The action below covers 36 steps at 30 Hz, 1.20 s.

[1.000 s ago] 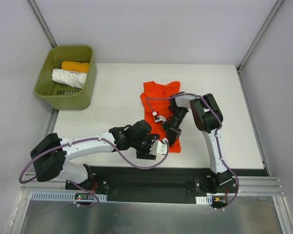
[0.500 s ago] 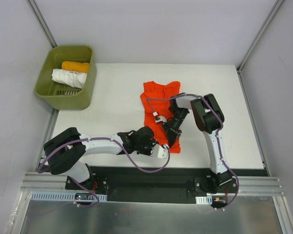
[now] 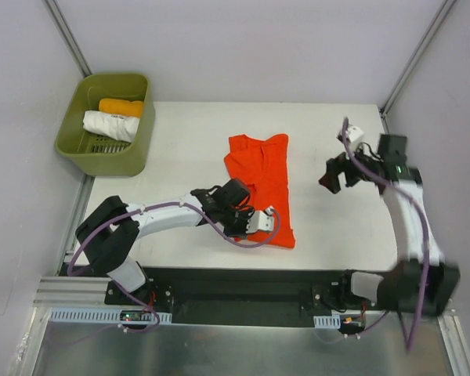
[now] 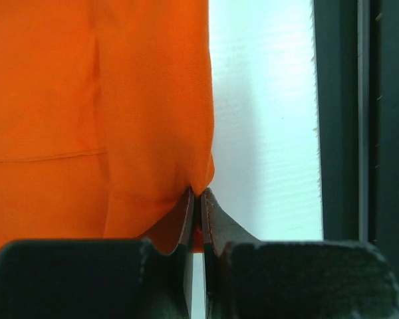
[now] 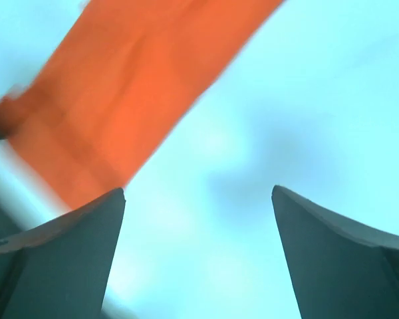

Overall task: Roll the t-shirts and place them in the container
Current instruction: Roll the T-shirt to the center of the board.

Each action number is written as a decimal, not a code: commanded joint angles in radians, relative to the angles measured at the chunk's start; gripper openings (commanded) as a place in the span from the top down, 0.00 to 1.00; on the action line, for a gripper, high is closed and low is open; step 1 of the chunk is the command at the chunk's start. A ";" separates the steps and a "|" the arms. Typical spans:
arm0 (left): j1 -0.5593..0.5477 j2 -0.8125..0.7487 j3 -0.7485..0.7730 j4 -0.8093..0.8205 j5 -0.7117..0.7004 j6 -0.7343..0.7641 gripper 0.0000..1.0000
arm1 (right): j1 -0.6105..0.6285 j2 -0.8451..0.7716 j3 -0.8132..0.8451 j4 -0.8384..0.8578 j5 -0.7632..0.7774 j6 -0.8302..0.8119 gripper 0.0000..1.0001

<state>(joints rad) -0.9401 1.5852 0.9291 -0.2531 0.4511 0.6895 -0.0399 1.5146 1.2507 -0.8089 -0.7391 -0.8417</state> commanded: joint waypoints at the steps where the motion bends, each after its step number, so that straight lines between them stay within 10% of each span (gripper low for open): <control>1: 0.009 0.024 0.085 -0.101 0.224 -0.070 1.00 | -0.006 -0.646 -0.452 0.730 0.155 0.053 0.04; 5: 0.055 0.041 0.099 -0.100 0.336 -0.152 1.00 | 0.036 -0.705 -0.401 0.353 -0.116 -0.092 0.04; 8: 0.113 0.061 0.105 -0.100 0.441 -0.249 1.00 | 0.226 -0.720 -0.459 0.126 -0.025 -0.135 0.04; 15: 0.190 0.128 0.097 -0.084 0.569 -0.321 1.00 | 0.578 -0.939 -0.761 0.339 0.297 -0.253 0.04; 20: 0.231 0.167 0.083 -0.032 0.614 -0.367 1.00 | 0.733 -0.788 -0.764 0.382 0.369 -0.252 0.04; 29: 0.277 0.229 0.105 -0.008 0.658 -0.432 1.00 | 0.796 -0.561 -0.786 0.588 0.366 -0.241 0.00; 36: 0.294 0.254 0.116 -0.008 0.672 -0.441 1.00 | 0.796 -0.459 -0.781 0.600 0.359 -0.243 0.25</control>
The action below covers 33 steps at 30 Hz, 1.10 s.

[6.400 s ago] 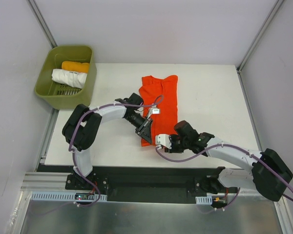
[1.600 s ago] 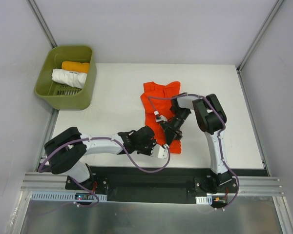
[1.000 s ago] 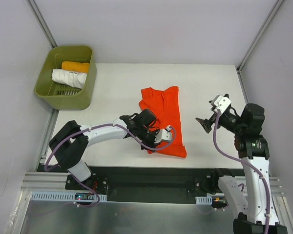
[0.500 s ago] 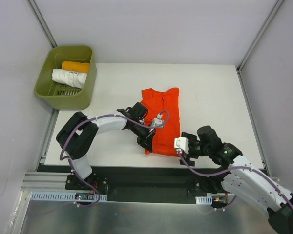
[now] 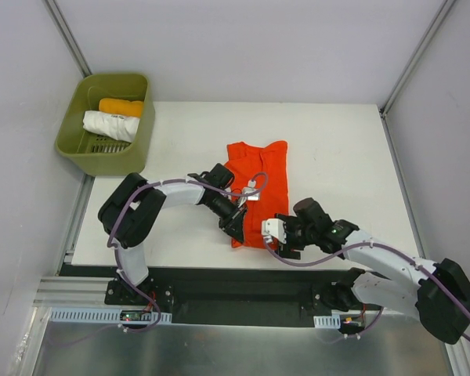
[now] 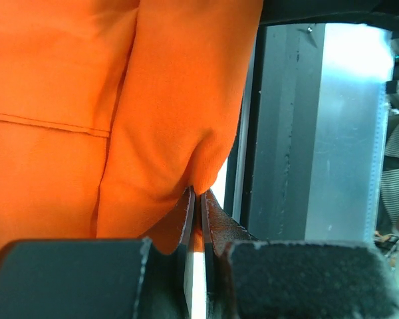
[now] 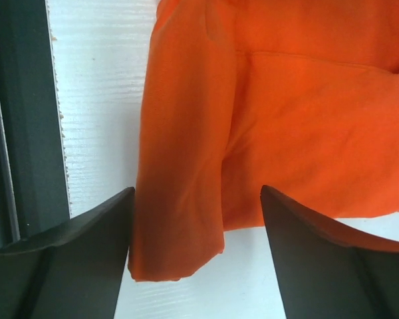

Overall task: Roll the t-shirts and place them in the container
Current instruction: Roll the T-shirt to the center of the board.

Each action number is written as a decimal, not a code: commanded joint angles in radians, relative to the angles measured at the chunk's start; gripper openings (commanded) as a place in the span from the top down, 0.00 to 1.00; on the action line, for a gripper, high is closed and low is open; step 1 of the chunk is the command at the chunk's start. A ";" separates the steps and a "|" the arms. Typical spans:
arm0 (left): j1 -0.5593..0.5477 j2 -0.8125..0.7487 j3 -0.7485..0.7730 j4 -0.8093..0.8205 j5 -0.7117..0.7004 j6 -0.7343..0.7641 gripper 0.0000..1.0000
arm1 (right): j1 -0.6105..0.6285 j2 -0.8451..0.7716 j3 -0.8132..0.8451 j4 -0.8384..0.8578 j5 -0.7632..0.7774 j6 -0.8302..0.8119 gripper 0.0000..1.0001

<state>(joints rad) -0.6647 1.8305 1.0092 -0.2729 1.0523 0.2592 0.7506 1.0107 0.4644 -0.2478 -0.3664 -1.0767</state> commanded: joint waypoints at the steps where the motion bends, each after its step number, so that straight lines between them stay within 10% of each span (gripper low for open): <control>1: 0.023 0.012 0.037 0.012 0.071 -0.011 1.00 | 0.006 0.055 0.005 0.038 -0.017 -0.008 0.26; 16: 0.085 0.041 0.062 0.000 0.136 -0.101 1.00 | -0.091 0.275 0.215 -0.204 -0.204 -0.066 0.86; 33: 0.195 0.110 0.158 -0.149 0.087 -0.035 0.94 | -0.280 0.877 0.641 -1.013 -0.505 -0.400 0.94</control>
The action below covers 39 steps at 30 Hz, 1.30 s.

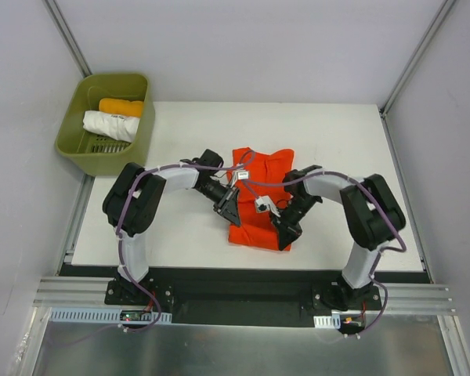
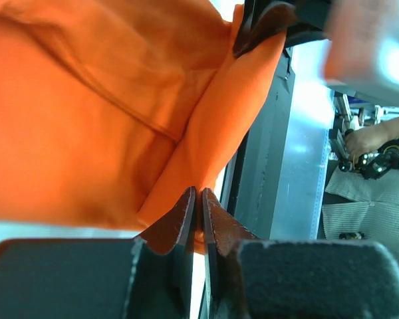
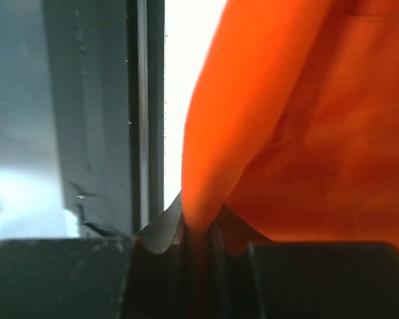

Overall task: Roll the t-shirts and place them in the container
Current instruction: Roll the T-shirt to the center of the board.

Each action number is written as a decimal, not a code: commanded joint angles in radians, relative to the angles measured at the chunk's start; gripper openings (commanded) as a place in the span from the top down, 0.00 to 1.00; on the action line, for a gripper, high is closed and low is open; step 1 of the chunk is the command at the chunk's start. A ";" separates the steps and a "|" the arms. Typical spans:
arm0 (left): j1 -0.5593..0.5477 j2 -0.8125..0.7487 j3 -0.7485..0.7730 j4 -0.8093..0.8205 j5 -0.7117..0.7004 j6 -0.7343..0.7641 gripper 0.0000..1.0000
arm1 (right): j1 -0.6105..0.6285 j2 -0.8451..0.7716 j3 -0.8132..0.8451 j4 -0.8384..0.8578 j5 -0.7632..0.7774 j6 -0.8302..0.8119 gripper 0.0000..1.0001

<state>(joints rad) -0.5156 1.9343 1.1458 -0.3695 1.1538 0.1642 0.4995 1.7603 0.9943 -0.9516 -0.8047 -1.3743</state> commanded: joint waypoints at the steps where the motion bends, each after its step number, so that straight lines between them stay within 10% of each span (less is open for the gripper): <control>1: 0.049 0.005 0.016 -0.055 -0.016 0.073 0.93 | -0.041 0.178 0.134 -0.344 -0.070 -0.101 0.94; 7: 0.097 -0.044 0.015 -0.106 -0.095 0.121 0.86 | -0.067 0.358 0.253 -0.472 -0.025 -0.094 0.94; 15: 0.089 -0.492 -0.194 -0.014 -0.440 0.348 0.65 | -0.093 0.565 0.429 -0.556 -0.050 0.063 0.94; 21: -0.145 -0.730 -0.365 0.165 -0.635 0.601 0.53 | -0.144 0.627 0.483 -0.579 -0.099 0.145 0.94; 39: -0.389 -0.462 -0.428 0.403 -0.733 0.807 0.49 | -0.157 0.646 0.492 -0.605 -0.125 0.132 0.94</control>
<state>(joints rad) -0.8852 1.4036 0.7219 -0.0235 0.4507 0.8959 0.3500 2.3638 1.4727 -1.3670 -0.8993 -1.2304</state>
